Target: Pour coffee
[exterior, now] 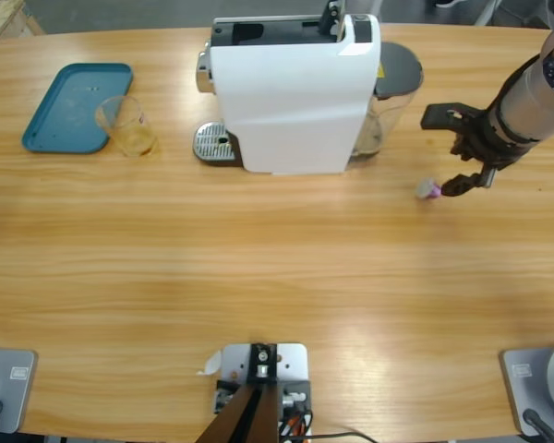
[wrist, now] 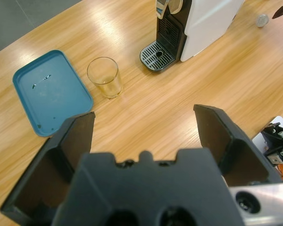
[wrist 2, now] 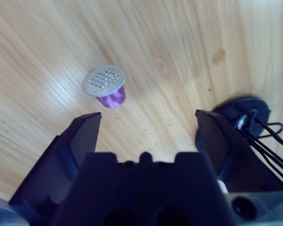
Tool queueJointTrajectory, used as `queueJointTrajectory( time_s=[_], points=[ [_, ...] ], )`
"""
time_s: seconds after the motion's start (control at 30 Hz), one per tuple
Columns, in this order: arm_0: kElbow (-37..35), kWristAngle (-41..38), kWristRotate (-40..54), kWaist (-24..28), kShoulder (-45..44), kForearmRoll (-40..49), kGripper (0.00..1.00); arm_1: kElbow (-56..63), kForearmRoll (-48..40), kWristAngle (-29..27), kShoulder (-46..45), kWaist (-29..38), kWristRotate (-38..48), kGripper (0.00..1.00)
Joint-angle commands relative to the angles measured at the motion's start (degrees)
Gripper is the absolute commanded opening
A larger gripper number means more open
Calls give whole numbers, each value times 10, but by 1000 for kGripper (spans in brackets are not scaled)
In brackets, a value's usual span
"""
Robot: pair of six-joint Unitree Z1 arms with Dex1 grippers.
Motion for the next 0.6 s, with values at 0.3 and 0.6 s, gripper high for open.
queueJointTrajectory(
  time_s=[0.3, 0.6],
  points=[
    [24, -6, -8, -5, 14, -7, 904, 6, -3, 29, 41, 15, 14, 777],
    [24, -6, -8, -5, 13, -8, 904, 4, -3, 41, 49, 17, 17, 757]
  ],
)
